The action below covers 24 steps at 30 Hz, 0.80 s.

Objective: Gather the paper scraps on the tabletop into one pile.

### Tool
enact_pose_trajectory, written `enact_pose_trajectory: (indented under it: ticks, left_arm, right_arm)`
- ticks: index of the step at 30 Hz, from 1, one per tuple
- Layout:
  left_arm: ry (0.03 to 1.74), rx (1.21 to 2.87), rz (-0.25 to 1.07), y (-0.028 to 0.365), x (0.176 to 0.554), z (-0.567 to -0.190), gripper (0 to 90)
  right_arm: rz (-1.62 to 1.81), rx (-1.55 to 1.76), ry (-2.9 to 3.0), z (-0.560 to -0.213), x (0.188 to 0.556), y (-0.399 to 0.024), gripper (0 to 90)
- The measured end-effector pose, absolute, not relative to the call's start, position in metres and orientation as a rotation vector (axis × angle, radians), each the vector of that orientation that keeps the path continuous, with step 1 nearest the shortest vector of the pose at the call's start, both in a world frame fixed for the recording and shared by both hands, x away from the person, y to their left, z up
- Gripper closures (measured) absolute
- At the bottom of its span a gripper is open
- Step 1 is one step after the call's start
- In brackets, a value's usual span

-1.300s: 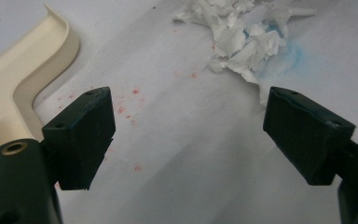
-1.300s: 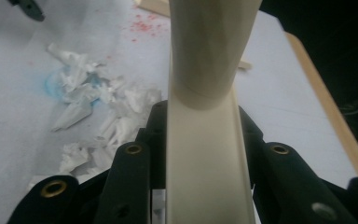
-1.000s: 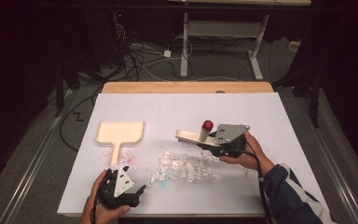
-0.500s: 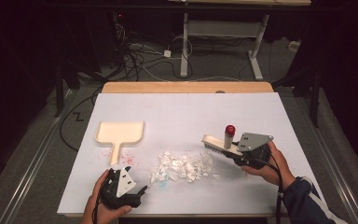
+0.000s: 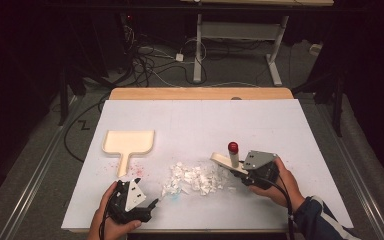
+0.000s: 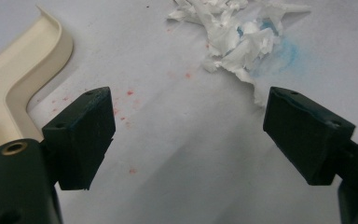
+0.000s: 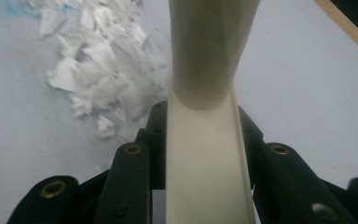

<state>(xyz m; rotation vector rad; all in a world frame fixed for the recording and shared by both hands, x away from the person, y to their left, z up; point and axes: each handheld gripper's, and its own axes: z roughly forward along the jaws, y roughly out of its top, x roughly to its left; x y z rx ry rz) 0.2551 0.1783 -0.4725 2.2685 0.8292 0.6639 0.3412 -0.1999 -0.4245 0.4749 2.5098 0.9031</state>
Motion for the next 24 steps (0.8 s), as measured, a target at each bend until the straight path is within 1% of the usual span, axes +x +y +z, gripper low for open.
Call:
enact_pose_trajectory:
  ticks: [9,13,15,17,22,24]
  left_arm:
    - [0.832,2.180,0.704,0.186,0.253,-0.465,16.0]
    - [0.829,2.157,0.734,0.190,0.251,-0.461,15.9]
    - [0.847,2.141,0.805,0.192,0.248,-0.456,15.9]
    - [0.853,2.095,0.835,0.196,0.244,-0.450,15.9]
    - [0.910,2.004,0.867,0.207,0.240,-0.443,16.0]
    - [0.929,1.981,0.860,0.211,0.240,-0.443,15.9]
  right_arm:
    - [1.082,0.505,2.412,-0.404,0.333,-0.200,68.2]
    - [1.147,0.484,2.401,-0.395,0.324,-0.192,68.2]
    - [1.194,0.482,2.411,-0.392,0.320,-0.184,68.2]
    - [1.248,0.490,2.424,-0.392,0.315,-0.172,68.2]
    - [1.327,0.499,2.503,-0.403,0.304,-0.135,68.2]
    - [1.323,0.467,2.544,-0.410,0.299,-0.121,68.2]
